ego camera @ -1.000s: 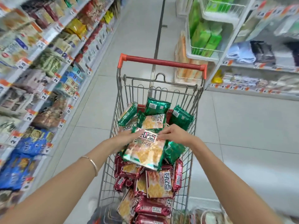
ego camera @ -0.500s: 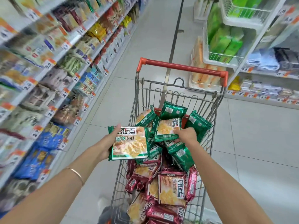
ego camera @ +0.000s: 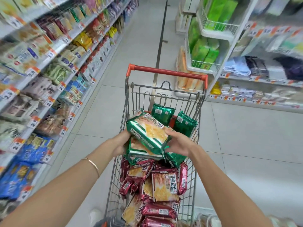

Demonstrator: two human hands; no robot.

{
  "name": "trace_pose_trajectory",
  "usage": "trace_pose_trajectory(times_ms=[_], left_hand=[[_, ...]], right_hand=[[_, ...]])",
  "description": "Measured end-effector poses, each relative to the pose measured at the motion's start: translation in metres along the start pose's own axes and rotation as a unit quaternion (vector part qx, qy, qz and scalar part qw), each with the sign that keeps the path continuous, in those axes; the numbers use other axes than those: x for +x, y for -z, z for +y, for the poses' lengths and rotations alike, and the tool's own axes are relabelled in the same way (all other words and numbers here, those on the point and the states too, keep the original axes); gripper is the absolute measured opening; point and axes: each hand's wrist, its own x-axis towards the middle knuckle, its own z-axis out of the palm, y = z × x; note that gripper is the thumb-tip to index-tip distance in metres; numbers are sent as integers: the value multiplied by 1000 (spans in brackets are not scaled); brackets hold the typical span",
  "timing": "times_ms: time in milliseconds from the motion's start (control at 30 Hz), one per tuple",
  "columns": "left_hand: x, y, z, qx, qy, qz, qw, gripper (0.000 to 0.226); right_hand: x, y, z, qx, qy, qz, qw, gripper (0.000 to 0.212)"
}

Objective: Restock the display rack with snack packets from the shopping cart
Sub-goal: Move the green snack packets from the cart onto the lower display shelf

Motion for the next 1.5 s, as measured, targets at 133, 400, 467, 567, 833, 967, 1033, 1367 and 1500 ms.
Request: trace_pose_trajectory(times_ms=[133, 400, 467, 567, 833, 967, 1033, 1367, 1500], left_hand=[[-13, 9, 3, -47, 2, -59, 997, 87], [-74, 2, -10, 97, -16, -139, 985, 71], [-86, -2, -21, 134, -31, -135, 981, 59], [-113, -14, -44, 194, -28, -154, 968, 52], [-210, -86, -130, 390, -75, -265, 879, 35], [-249, -154, -185, 438, -96, -335, 829, 39], [-271, -190, -218, 459, -111, -373, 799, 45], [-380, -355, -391, 544, -159, -485, 666, 120], [-452, -395, -454, 551, -224, -509, 622, 99]], right_hand=[[-15, -24, 10, 43, 22, 28, 998, 67], [-74, -77, 49, -26, 4, 211, 977, 70], [-95, -87, 68, -15, 7, 220, 975, 90], [-141, -110, 99, 8, 2, 213, 977, 77], [-284, -143, 203, 94, 108, 341, 929, 51], [-382, -155, 260, 178, 178, 434, 865, 42], [-434, -159, 292, 198, 184, 471, 840, 50], [-657, -191, 438, 228, 238, 608, 722, 72], [-732, -182, 496, 235, 229, 642, 693, 37]])
